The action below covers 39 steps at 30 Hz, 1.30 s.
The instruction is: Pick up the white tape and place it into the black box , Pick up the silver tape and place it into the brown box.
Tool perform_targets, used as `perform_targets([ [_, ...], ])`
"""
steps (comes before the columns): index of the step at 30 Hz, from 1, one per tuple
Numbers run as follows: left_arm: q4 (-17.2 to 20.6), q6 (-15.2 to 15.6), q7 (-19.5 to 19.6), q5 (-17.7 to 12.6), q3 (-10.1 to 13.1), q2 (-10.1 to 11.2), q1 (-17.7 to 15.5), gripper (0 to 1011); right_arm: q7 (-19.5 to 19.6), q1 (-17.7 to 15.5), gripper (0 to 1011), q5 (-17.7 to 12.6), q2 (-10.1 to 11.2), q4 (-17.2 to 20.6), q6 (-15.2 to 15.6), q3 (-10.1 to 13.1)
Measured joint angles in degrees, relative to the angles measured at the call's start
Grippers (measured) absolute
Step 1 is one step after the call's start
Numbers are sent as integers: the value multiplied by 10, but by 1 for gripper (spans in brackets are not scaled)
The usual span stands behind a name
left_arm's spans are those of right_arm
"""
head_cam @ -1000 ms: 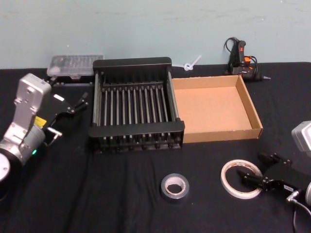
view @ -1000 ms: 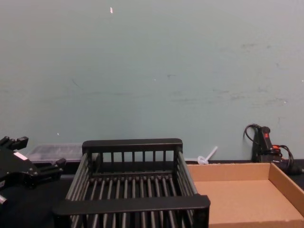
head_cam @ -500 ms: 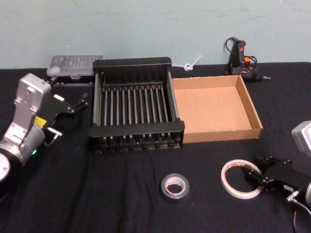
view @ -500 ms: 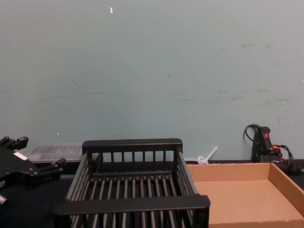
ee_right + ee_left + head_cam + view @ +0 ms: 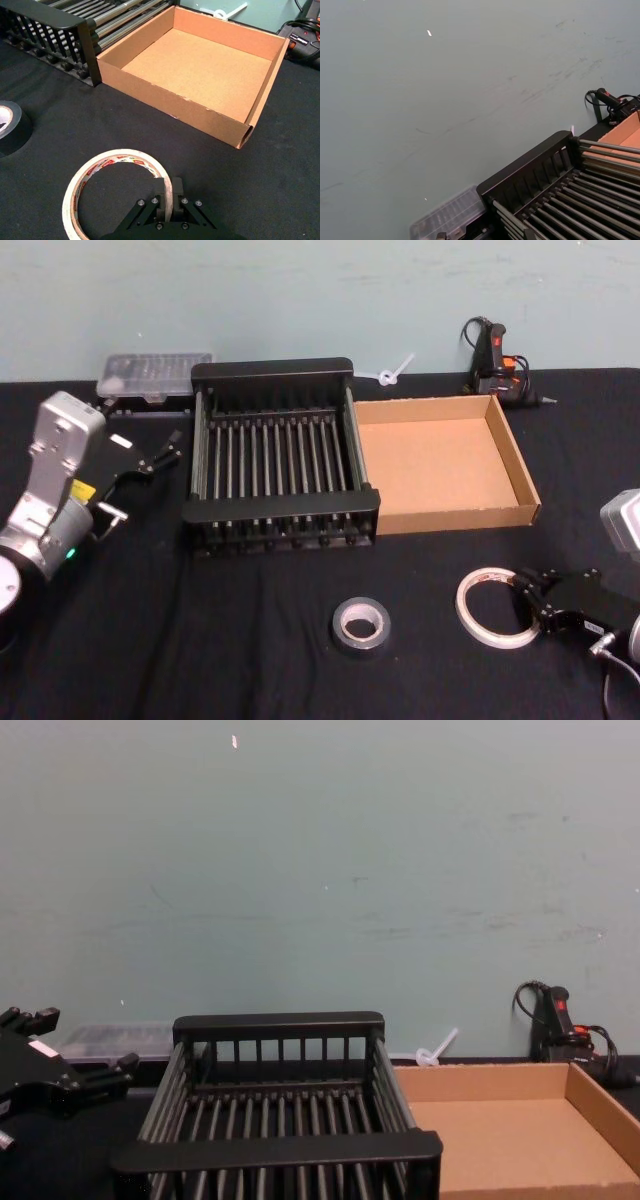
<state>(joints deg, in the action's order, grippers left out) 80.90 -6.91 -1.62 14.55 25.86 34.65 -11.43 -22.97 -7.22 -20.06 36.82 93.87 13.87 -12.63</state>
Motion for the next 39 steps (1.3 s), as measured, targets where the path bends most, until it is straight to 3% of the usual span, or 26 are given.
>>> perform_targets([
  [16, 0, 0, 0, 0, 0, 0, 0, 1001, -1, 0, 88, 0, 0, 0, 0, 0],
  [29, 0, 0, 0, 0, 0, 0, 0, 1001, -13, 4, 88, -13, 0, 8, -24, 5],
  [39, 0, 0, 0, 0, 0, 0, 0, 1001, -8, 31, 88, -23, -15, 23, -21, -1],
])
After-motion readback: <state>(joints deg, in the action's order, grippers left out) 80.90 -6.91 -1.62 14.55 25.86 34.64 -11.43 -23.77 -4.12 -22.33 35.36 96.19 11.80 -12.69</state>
